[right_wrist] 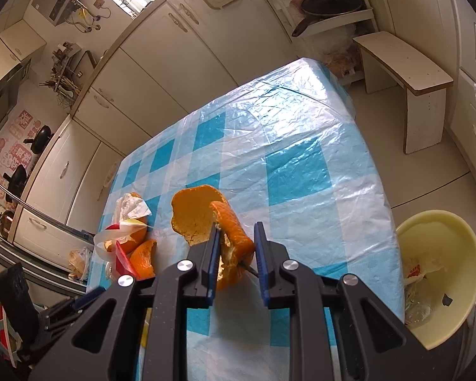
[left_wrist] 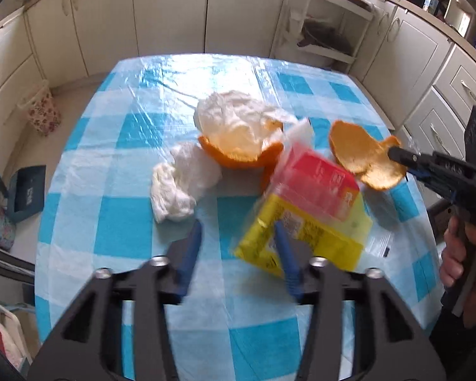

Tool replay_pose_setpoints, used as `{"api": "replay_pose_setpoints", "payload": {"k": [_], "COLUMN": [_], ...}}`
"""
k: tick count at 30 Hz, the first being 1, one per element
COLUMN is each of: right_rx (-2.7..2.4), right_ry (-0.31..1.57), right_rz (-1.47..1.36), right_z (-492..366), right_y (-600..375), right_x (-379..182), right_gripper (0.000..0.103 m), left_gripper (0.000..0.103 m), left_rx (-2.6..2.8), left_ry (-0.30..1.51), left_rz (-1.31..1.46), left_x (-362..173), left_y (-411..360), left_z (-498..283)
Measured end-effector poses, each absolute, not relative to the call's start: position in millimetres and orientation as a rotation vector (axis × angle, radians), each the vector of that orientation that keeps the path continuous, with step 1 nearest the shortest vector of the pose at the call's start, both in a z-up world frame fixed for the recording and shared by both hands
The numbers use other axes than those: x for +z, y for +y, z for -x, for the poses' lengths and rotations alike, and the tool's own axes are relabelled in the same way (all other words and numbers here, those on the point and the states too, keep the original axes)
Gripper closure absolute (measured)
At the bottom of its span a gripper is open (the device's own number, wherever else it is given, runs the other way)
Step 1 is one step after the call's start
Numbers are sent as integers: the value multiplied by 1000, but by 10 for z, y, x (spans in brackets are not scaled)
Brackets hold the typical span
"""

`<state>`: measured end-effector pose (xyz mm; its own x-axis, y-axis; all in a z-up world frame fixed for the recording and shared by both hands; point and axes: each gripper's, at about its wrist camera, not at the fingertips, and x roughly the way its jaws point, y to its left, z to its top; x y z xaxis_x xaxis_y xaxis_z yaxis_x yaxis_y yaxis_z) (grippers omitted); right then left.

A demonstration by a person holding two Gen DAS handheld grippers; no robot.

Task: Collect trash
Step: 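Lift the yellow packet with the left gripper while the right gripper lifts the orange peel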

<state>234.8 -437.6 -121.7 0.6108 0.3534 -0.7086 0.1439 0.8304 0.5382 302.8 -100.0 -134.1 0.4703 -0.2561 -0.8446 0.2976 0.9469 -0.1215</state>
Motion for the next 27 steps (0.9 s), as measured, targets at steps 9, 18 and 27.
{"api": "replay_pose_setpoints", "payload": {"k": [9, 18, 27], "right_rx": [123, 143, 136], "right_ry": [935, 943, 855], "right_rz": [-599, -590, -570], "right_z": [-2350, -2331, -2125], "right_y": [-4381, -4344, -4466], "right_x": [-1258, -1275, -1026], "right_gripper": [81, 81, 83], "left_gripper": [51, 94, 94], "left_rx": [-465, -522, -505], "left_ry": [1049, 1086, 1027], "left_rz": [-167, -31, -5], "left_x": [-1542, -1405, -1110], "left_y": [-1374, -1188, -1126], "left_z": [-3082, -2880, -2566]}}
